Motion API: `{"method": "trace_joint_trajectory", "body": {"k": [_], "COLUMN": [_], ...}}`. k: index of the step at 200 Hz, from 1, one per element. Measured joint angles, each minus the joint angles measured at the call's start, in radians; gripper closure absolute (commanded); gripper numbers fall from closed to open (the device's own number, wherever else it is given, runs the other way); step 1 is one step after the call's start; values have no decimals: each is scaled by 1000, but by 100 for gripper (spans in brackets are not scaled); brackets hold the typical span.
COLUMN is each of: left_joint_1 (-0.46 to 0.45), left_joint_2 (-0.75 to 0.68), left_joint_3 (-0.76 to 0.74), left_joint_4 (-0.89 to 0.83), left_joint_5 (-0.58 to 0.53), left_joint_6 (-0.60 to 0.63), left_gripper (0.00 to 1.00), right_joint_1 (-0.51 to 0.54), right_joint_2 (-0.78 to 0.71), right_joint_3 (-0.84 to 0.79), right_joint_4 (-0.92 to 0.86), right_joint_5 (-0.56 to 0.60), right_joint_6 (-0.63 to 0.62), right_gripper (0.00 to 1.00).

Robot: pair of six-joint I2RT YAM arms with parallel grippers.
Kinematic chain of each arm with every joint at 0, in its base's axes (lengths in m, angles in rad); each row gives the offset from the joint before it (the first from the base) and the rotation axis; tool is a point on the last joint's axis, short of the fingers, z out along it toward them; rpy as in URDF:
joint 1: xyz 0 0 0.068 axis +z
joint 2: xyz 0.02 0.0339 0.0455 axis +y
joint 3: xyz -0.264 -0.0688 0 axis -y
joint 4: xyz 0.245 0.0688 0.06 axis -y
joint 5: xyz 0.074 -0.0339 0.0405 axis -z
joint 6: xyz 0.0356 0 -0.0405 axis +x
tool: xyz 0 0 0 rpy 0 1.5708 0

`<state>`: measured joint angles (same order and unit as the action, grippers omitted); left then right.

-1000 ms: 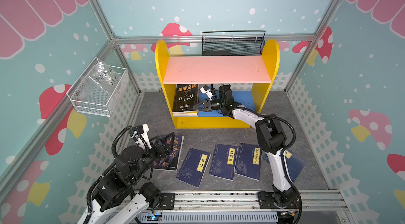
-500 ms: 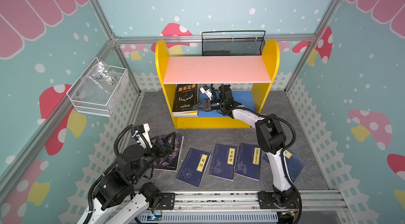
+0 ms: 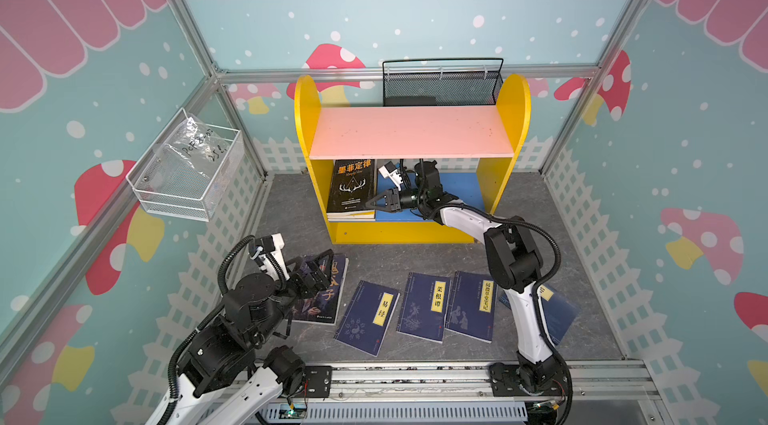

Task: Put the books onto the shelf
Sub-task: 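Press the black book against the yellow book with the right gripper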

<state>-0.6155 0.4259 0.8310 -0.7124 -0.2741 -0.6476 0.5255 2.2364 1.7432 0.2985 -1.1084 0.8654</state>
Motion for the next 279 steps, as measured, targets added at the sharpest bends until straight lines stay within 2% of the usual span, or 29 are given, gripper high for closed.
{"method": "trace_joint_trajectory", "body": {"k": [67,162,208,279], "left_joint_1": [0,0,0,0], "left_joint_2": [1,0,0,-11], "left_joint_3": [0,0,-1,-7], "left_joint_4": [7,8,8,11], "left_joint_5": [-3,-3,-3,-3], "left_joint_6": [0,-1,-3,-3], "left_gripper": [0,0,0,0], "right_joint_1": [0,0,1,3], "right_joint_2": [0,0,0,0], "right_joint_3": [0,-2,-2,-2], "right_joint_4": [0,-3,-14,-47], "right_joint_5": [0,2,14,35], "right_joint_6": [-2,0,-2,-22], "right_gripper": [90,85,74,64]}}
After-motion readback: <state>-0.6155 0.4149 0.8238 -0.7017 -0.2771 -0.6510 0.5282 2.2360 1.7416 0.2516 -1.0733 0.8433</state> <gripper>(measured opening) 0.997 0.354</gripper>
